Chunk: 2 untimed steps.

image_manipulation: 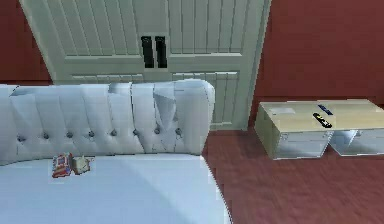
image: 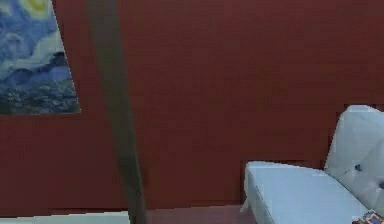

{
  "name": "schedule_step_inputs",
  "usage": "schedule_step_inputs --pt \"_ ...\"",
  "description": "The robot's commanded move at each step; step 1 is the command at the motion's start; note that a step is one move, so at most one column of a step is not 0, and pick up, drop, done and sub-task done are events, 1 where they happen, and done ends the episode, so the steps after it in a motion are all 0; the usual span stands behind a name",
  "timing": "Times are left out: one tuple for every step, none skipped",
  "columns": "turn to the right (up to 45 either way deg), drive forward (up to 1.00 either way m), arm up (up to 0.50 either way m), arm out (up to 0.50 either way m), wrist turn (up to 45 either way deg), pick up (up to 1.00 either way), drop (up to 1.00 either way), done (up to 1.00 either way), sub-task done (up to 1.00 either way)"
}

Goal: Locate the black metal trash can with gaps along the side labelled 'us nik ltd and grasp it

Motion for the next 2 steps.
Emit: schedule_step_inputs --pt "-15.0 0.00 0.00 0.00 0.0 0.00 0.00 0.00 0.00" --pt "0.0 0.15 0.00 0.00 0.0 0.00 0.00 0.00 0.00"
